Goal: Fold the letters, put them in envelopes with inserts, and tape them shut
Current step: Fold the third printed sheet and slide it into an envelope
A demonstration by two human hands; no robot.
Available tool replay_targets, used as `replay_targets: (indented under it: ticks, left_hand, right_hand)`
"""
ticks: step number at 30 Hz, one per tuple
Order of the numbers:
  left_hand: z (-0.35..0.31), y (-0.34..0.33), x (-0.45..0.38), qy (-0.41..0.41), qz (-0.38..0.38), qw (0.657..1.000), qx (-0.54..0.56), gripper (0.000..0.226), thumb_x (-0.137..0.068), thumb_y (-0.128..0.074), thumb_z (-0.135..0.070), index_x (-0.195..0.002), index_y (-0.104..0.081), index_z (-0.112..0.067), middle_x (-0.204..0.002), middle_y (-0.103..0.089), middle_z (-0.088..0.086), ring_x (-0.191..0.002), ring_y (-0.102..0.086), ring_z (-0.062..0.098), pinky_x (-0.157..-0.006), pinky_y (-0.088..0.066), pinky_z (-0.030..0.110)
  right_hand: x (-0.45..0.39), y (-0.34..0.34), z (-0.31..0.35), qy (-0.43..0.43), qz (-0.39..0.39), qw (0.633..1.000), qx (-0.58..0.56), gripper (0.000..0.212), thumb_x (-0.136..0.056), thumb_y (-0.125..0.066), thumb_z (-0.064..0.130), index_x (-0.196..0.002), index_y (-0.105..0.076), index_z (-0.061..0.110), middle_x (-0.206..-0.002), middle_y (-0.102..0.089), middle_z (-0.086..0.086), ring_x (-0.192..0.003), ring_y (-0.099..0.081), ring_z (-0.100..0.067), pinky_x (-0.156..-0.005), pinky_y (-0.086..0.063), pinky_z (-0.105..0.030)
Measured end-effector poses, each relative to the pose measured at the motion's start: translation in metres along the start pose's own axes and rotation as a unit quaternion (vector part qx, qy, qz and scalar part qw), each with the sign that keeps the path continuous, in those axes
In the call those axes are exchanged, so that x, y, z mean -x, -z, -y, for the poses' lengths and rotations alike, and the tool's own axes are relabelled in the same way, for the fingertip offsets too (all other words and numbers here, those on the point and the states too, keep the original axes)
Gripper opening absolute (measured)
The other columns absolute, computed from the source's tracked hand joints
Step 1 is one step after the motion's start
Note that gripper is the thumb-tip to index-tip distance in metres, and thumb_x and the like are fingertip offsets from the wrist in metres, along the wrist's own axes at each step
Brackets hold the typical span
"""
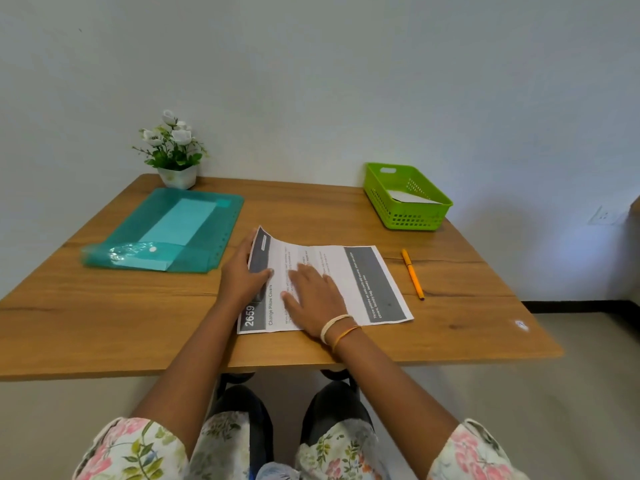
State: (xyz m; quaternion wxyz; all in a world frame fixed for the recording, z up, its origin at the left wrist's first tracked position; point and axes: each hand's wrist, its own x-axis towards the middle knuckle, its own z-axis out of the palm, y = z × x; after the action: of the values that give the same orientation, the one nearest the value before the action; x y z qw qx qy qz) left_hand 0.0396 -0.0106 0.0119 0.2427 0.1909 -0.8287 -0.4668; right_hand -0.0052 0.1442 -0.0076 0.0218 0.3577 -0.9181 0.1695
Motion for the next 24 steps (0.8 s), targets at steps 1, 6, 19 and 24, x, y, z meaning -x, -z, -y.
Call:
replay_targets:
  ticks: [1,6,19,24]
  left_hand:
    - [-0.001,-0.001,0.000,-0.003,-0.002,1.000,-0.007,0.090,-0.078,-0.075,-0.006,-0.150,-0.028,-0.031,-0.143,-0.046,0.002,-0.110,-0.046,0.008,-0.070,-0.039,0.008]
    - [-0.002,-0.001,0.001,0.001,-0.006,1.000,-0.027,0.089,-0.079,-0.075,-0.007,-0.149,-0.028,-0.034,-0.145,-0.044,0.002,-0.107,-0.042,0.005,-0.062,-0.034,0.006]
    - [0.003,-0.001,0.004,0.001,0.002,1.000,0.028,0.074,-0.089,-0.065,-0.012,-0.150,-0.028,-0.032,-0.129,-0.053,-0.005,-0.097,-0.055,0.005,-0.062,-0.041,0.010]
    - [0.007,0.003,0.003,0.060,0.012,0.988,0.142,0.051,-0.098,-0.051,-0.018,-0.145,-0.036,-0.029,-0.112,-0.066,0.002,-0.080,-0.067,0.011,-0.056,-0.050,0.022]
  right_hand:
    - [-0.002,-0.002,0.003,0.009,0.003,1.000,0.008,0.056,-0.096,-0.036,0.048,-0.144,-0.036,0.019,-0.156,-0.027,-0.005,-0.145,-0.019,-0.021,-0.117,-0.016,-0.043]
    - [-0.003,0.005,-0.014,-0.017,0.015,1.000,0.019,0.059,-0.096,-0.033,0.052,-0.146,-0.032,0.021,-0.157,-0.025,-0.003,-0.146,-0.018,-0.020,-0.118,-0.013,-0.043]
    - [0.013,0.025,-0.080,-0.109,-0.008,0.994,0.033,0.060,-0.098,-0.030,0.051,-0.148,-0.029,0.019,-0.157,-0.024,-0.003,-0.146,-0.018,-0.020,-0.119,-0.014,-0.041]
    - [0.014,0.025,-0.078,-0.108,-0.014,0.993,0.043,0.059,-0.098,-0.030,0.050,-0.148,-0.029,0.019,-0.158,-0.023,-0.003,-0.146,-0.018,-0.020,-0.119,-0.014,-0.041]
